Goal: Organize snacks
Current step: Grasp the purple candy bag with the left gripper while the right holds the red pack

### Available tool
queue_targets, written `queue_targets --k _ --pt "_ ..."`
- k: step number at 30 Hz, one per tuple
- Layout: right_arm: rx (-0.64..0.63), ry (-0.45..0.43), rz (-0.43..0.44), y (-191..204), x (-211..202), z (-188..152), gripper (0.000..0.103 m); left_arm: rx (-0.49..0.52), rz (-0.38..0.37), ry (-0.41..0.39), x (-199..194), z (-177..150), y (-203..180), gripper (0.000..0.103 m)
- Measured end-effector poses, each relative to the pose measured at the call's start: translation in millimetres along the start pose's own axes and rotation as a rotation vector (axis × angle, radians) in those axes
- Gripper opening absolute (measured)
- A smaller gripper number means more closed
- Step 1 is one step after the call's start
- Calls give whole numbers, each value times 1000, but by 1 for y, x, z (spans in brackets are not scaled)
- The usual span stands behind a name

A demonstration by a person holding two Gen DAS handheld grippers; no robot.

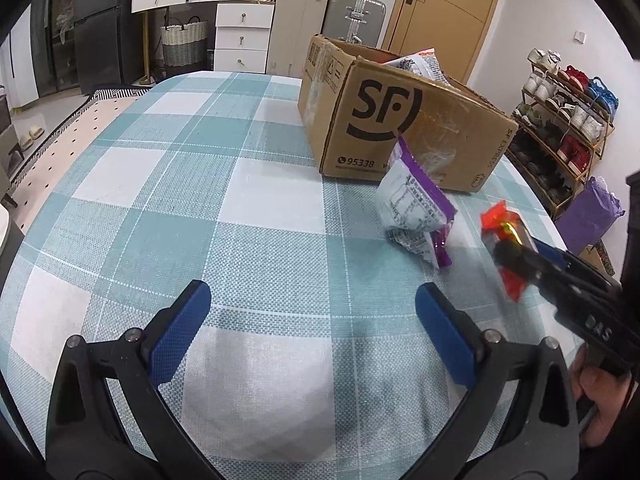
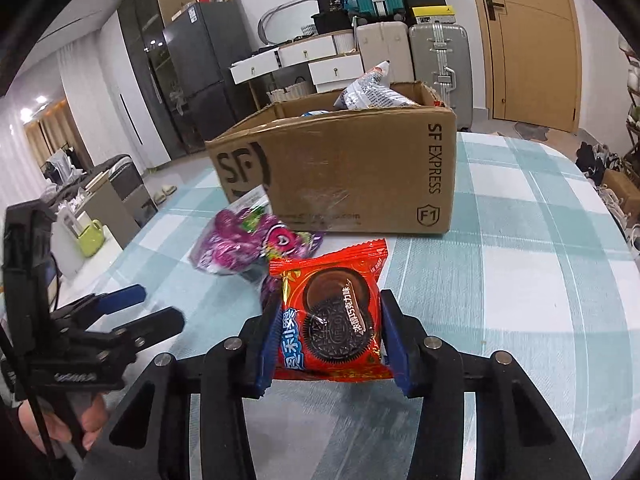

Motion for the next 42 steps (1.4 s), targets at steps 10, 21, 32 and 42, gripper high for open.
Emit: queue_targets --k 10,21,32,42 --pt "57 -64 48 -10 -33 -34 46 105 55 -21 -1 2 -22 102" --pt "79 -131 34 -17 -49 -41 46 104 44 13 4 12 -29 102" --pt "95 -177 70 -22 -60 -44 47 133 -17 21 8 51 -50 102" --pt "148 -186 118 -34 -61 -46 47 97 -50 96 34 80 -53 97"
Point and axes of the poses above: each gripper's, at about its wrist camera, not at the fingertips, and x roughly the way its jaws point, y to its left, z to its top, the point moved 2 cm from there along x, roughly the way its jaws point, and after that the axes turned 12 degrees about y, right-handed, at the moved point
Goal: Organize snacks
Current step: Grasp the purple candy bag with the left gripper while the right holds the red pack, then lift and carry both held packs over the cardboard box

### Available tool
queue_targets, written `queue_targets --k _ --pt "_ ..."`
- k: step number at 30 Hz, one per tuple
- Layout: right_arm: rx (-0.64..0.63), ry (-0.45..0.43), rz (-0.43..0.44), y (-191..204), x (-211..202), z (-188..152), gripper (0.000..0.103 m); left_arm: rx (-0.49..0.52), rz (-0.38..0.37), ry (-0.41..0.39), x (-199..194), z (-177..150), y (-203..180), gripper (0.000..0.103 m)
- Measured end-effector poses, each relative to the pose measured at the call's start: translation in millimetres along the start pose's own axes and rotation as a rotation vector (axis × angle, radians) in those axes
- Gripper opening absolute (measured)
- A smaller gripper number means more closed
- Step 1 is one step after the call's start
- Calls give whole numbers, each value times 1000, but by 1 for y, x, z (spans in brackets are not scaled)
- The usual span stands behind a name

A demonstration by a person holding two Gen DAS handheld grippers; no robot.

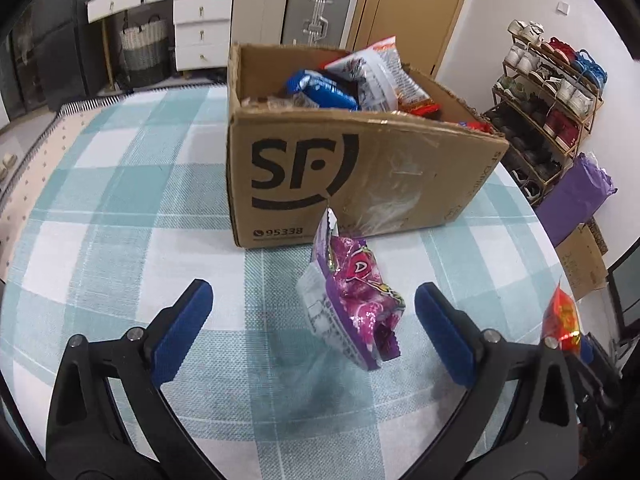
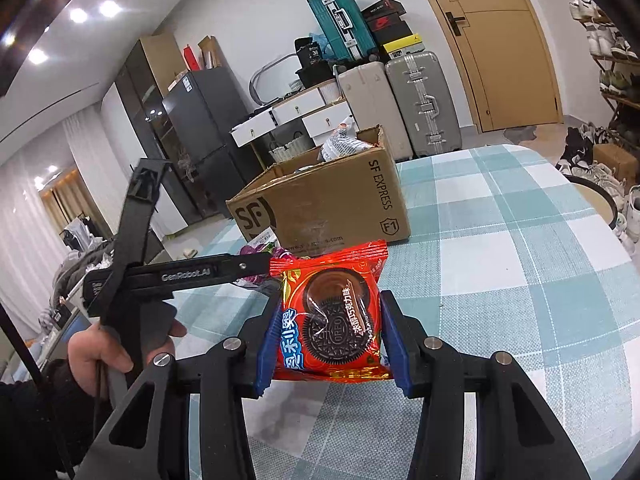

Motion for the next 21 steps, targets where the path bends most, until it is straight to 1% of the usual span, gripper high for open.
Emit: queue_targets --k 1,3,4,5,8,10,17,19,21 --pt "0 3 6 0 0 0 47 -5 -13 14 4 1 0 93" --pt "0 5 15 0 1 0 47 -3 -32 40 12 2 0 89" --pt "0 5 14 0 1 0 47 -1 -41 43 14 2 -1 85" --pt "-1 4 15 1 1 0 47 6 -52 44 15 2 -3 84" --pt "-3 3 15 2 1 0 47 26 -71 42 16 1 -8 72" --pt "-3 5 17 2 1 0 47 33 -81 35 15 -1 -10 55" --pt "7 4 19 1 1 1 47 47 -82 20 13 -10 -15 52" --pt "4 1 16 1 0 1 47 42 -60 28 10 -13 -15 47" --pt "-1 -1 11 2 0 0 47 47 -72 27 4 -18 -16 44"
Point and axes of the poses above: each gripper's, at about its wrist camera, not at the fingertips, and x roughly the way its jaws point, y to its left, z to its top, the point moved 2 cm from there along x, roughly the way its jaws point, and after that the axes turned 12 degrees about y, right-handed, at the moved point
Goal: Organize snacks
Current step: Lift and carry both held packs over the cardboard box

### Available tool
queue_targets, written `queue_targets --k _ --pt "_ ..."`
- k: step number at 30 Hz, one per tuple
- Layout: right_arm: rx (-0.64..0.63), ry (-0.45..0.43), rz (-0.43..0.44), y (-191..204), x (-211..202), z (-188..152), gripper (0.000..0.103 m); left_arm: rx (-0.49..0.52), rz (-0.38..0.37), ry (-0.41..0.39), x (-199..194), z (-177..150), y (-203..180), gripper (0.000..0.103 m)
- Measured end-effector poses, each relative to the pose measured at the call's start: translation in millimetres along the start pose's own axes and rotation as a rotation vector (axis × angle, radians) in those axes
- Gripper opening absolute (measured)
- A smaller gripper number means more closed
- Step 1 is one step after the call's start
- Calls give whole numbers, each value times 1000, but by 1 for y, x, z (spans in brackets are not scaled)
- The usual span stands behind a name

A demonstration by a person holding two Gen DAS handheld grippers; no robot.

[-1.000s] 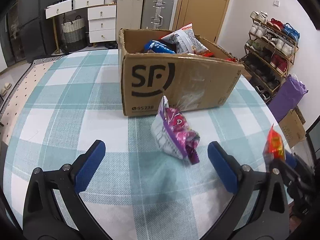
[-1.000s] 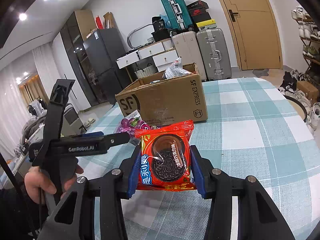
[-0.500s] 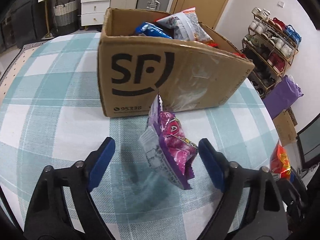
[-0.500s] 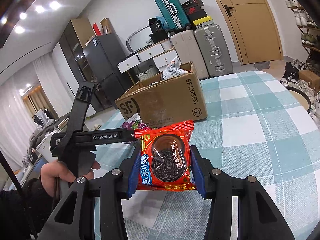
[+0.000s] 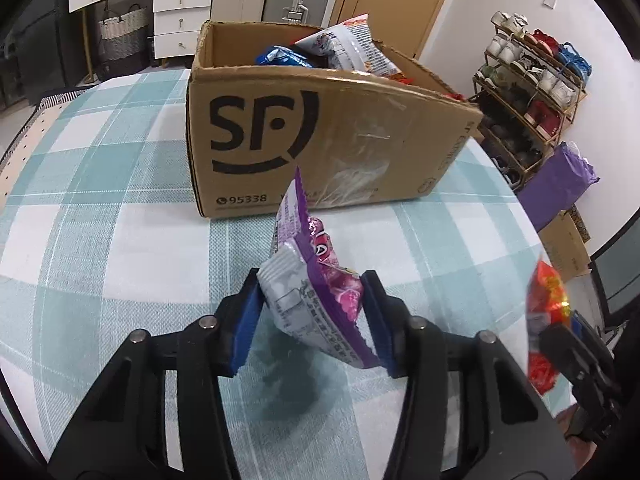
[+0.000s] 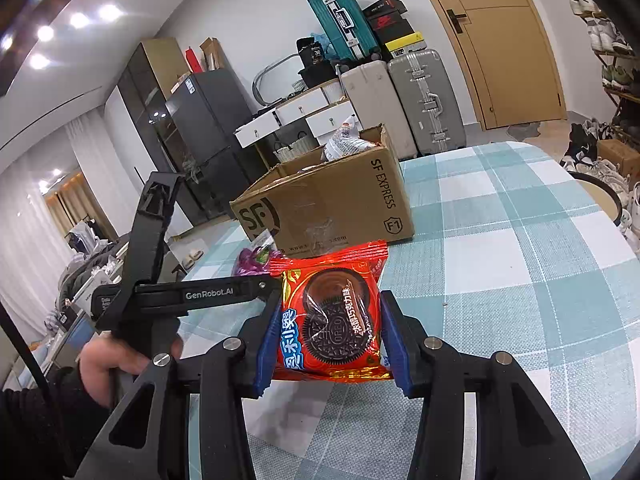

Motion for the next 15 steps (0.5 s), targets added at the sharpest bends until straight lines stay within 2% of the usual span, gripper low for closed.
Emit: queue_targets --k 4,9,15 --pt "-8 -1 -7 1 -1 0 47 29 22 -22 -14 -14 -2 44" --pt "-28 -1 -16 5 0 0 47 35 11 -52 -41 -34 2 44" --pt "-80 -19 24 17 -4 -2 47 85 12 -87 -74 -62 -6 44"
Point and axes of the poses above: each gripper's, at about its wrist camera, not at the fingertips, and x roughly the way its jaws point, y to its left, z to its top, the point moved 2 cm from there along x, roughly the way its jaws point, and after that the axes turned 12 degrees about y, right-handed, at the moved point
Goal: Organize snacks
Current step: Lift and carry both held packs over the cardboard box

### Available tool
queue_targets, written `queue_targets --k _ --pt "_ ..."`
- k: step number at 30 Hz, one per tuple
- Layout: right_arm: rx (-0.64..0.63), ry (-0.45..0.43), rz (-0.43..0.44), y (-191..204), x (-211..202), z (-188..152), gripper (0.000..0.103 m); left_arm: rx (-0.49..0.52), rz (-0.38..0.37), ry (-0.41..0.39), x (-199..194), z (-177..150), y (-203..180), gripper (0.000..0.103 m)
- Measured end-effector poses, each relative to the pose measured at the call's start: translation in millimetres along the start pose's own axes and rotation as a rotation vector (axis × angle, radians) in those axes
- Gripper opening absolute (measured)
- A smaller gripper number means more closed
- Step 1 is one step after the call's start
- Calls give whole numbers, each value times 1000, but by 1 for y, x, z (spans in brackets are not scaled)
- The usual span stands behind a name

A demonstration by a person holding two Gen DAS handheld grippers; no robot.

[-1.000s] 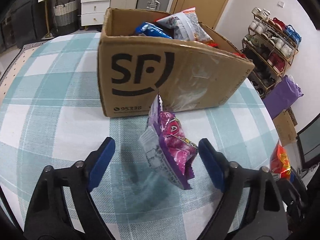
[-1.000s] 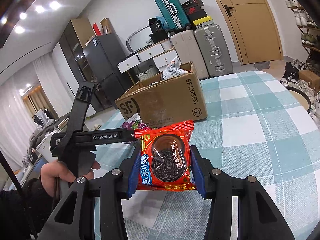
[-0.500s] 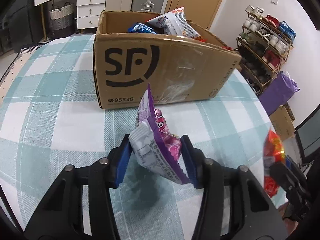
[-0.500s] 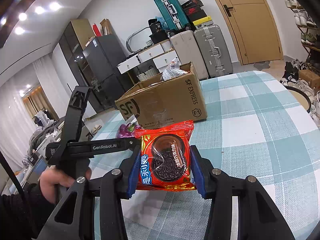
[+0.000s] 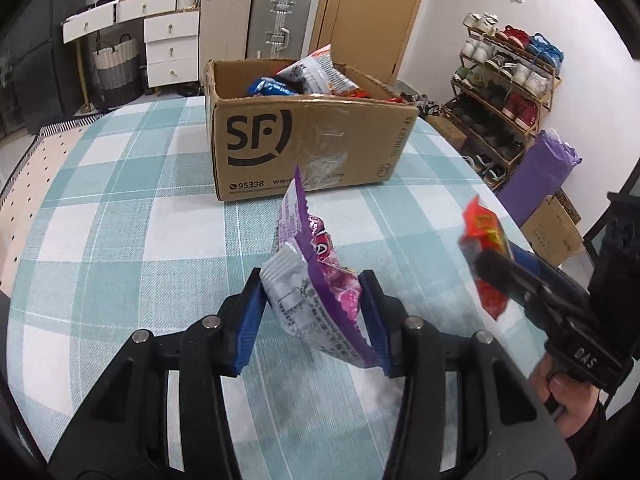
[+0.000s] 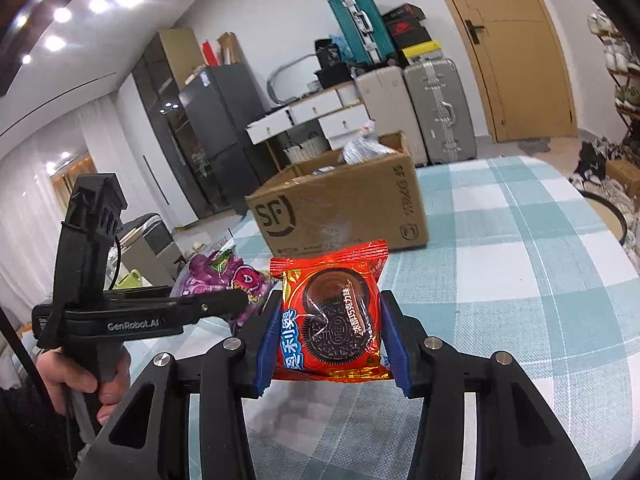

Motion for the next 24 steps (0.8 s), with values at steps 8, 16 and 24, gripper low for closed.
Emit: queue_targets --k 8,16,24 --pt "-32 29 83 34 -10 -11 47 40 -5 -58 -48 -37 -14 44" --pt "-37 35 85 52 -26 -25 47 13 -47 -99 -84 -67 -13 44" --pt "-94 4 68 71 -49 -5 47 17 -36 -142 -115 -67 -8 44"
Point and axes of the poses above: each gripper's, at about its wrist camera, not at the fingertips, and x roughly the way its jaws point, y to its left, z to its top, the point moved 2 cm from there along x, roughly the way its jaws point, and after that the axes turned 12 degrees about y, right-handed, at the moved point
